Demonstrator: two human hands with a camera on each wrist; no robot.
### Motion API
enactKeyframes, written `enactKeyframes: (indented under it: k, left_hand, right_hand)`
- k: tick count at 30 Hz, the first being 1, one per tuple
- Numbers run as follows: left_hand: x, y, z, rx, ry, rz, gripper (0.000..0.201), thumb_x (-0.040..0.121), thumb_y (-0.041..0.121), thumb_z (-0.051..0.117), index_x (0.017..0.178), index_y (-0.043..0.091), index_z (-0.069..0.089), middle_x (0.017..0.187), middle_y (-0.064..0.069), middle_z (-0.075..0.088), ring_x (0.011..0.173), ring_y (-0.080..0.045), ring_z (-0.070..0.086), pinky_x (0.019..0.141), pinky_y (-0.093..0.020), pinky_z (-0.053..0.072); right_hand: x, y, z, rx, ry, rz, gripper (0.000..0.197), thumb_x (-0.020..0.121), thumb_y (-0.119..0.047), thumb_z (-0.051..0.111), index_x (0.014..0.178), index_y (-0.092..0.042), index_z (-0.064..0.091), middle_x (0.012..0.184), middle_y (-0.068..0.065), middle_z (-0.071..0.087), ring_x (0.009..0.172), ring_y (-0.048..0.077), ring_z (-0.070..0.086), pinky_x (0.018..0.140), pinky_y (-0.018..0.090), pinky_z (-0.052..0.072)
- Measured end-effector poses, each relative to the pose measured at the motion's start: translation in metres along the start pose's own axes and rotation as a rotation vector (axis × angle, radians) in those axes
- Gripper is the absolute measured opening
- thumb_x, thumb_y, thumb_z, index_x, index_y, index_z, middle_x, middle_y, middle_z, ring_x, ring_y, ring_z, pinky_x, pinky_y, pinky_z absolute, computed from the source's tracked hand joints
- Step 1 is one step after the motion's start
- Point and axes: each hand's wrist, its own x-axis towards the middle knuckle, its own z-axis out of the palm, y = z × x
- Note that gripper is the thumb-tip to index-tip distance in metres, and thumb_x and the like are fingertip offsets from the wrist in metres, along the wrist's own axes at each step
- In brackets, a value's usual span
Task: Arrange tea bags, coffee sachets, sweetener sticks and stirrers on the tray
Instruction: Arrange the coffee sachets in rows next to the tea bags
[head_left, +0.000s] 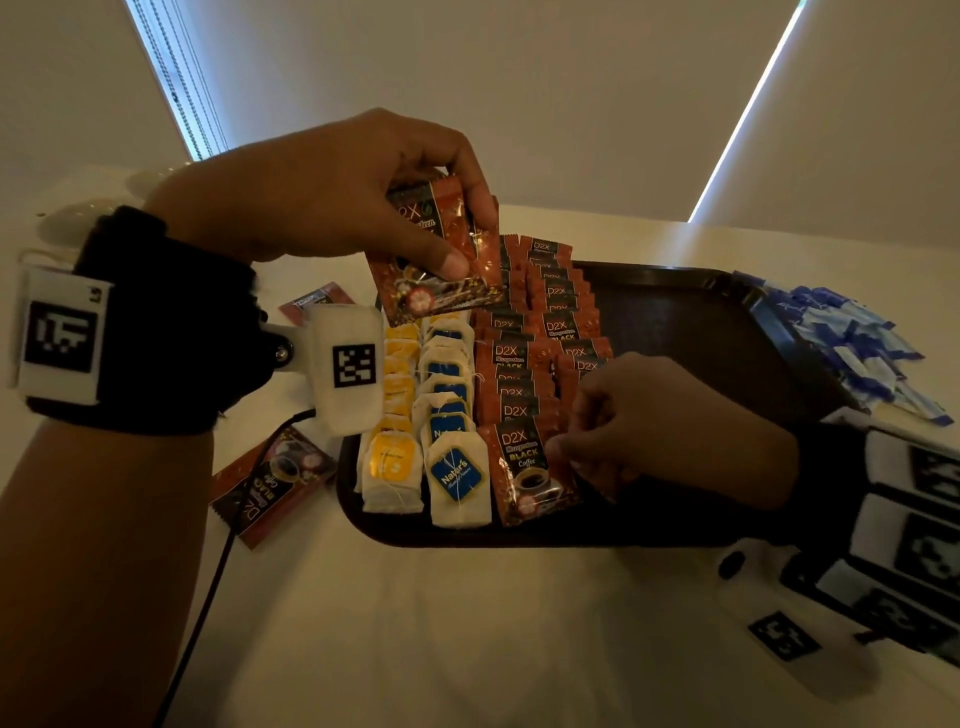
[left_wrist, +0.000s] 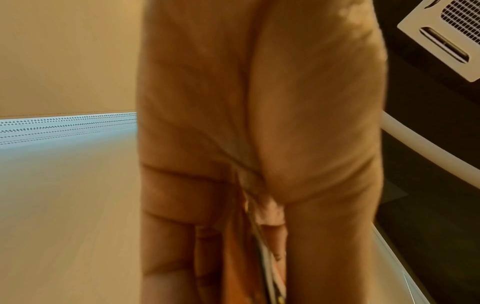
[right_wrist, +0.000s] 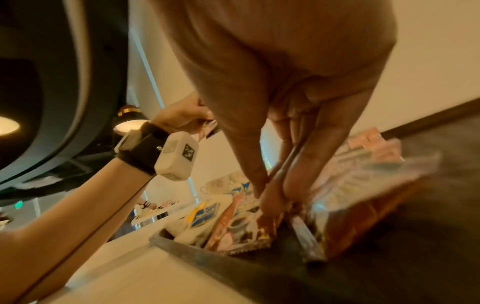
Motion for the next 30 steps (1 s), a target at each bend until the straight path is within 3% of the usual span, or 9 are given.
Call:
enactKeyframes:
  k: [3, 7, 11, 15, 21, 24, 28, 30]
  left_hand:
    - [0.000, 0.000, 0.000, 0.004, 0.000, -0.002, 0.030, 0.068, 0.021, 0.070, 0.096, 0.026, 0.061, 0.092, 0.022, 0.069, 0.080, 0.002, 0.069, 0.054, -0.010, 0.051]
    - [0.000, 0.000, 0.000, 0.000, -0.001, 0.001, 0.031, 0.067, 0.022, 0.071, 0.096, 0.026, 0.061, 0.094, 0.019, 0.069, 0.081, 0.001, 0.069, 0.055, -0.010, 0.051]
    - [0.000, -0.002, -0.001, -0.002, -0.006, 0.003, 0.033, 0.066, 0.021, 0.071, 0.098, 0.023, 0.062, 0.095, 0.015, 0.070, 0.080, -0.001, 0.069, 0.056, -0.011, 0.051]
    - [0.002, -0.004, -0.002, 0.003, -0.005, 0.006, 0.034, 0.066, 0.023, 0.071, 0.099, 0.024, 0.062, 0.094, 0.011, 0.071, 0.082, -0.003, 0.069, 0.057, -0.013, 0.053]
    - [0.004, -0.005, -0.001, -0.003, -0.030, 0.007, 0.035, 0.065, 0.024, 0.072, 0.099, 0.024, 0.062, 0.096, 0.008, 0.071, 0.082, -0.008, 0.071, 0.057, -0.018, 0.055]
    - [0.007, -0.006, 0.001, -0.003, -0.039, 0.004, 0.035, 0.065, 0.025, 0.072, 0.098, 0.025, 0.062, 0.096, 0.007, 0.071, 0.083, -0.008, 0.071, 0.057, -0.019, 0.056]
    - [0.010, -0.009, 0.005, 0.014, -0.055, 0.014, 0.039, 0.064, 0.027, 0.072, 0.101, 0.023, 0.062, 0.097, 0.004, 0.071, 0.085, -0.009, 0.070, 0.069, -0.025, 0.059]
    - [0.011, -0.009, 0.008, 0.012, -0.066, 0.019, 0.040, 0.063, 0.027, 0.073, 0.102, 0.023, 0.063, 0.096, 0.009, 0.071, 0.087, -0.008, 0.069, 0.072, -0.024, 0.058]
  right_hand:
    - [-0.006, -0.009, -0.002, -0.164, 0.033, -0.234, 0.024, 0.074, -0.034, 0.074, 0.081, -0.029, 0.051, 0.081, -0.014, 0.051, 0.071, -0.002, 0.051, 0.060, 0.012, 0.039]
    - [-0.002, -0.014, 0.004, -0.393, -0.042, -0.406, 0.034, 0.074, -0.043, 0.072, 0.090, -0.033, 0.044, 0.104, -0.013, 0.043, 0.090, 0.003, 0.045, 0.073, 0.016, 0.043]
    - [0.009, -0.010, 0.007, -0.454, -0.103, -0.377, 0.040, 0.075, -0.047, 0.071, 0.104, -0.027, 0.051, 0.108, -0.010, 0.042, 0.094, 0.006, 0.043, 0.070, 0.013, 0.038]
    - [0.014, -0.009, 0.009, -0.454, -0.068, -0.366, 0.042, 0.074, -0.050, 0.070, 0.104, -0.026, 0.052, 0.105, -0.010, 0.042, 0.093, 0.006, 0.043, 0.065, 0.011, 0.034]
    - [0.020, -0.011, 0.009, -0.430, -0.069, -0.347, 0.043, 0.076, -0.047, 0.069, 0.109, -0.023, 0.054, 0.109, -0.006, 0.044, 0.094, 0.008, 0.047, 0.069, 0.013, 0.038]
    - [0.023, -0.012, 0.007, -0.415, -0.060, -0.342, 0.041, 0.078, -0.043, 0.069, 0.108, -0.021, 0.054, 0.102, -0.007, 0.041, 0.089, 0.006, 0.044, 0.067, 0.013, 0.038]
    - [0.025, -0.014, 0.004, -0.363, -0.061, -0.321, 0.036, 0.080, -0.037, 0.069, 0.107, -0.019, 0.056, 0.088, -0.013, 0.041, 0.075, 0.004, 0.044, 0.065, 0.012, 0.039]
    - [0.024, -0.015, 0.001, -0.325, -0.063, -0.310, 0.037, 0.079, -0.038, 0.069, 0.108, -0.019, 0.056, 0.090, -0.012, 0.046, 0.077, 0.003, 0.046, 0.064, 0.011, 0.040]
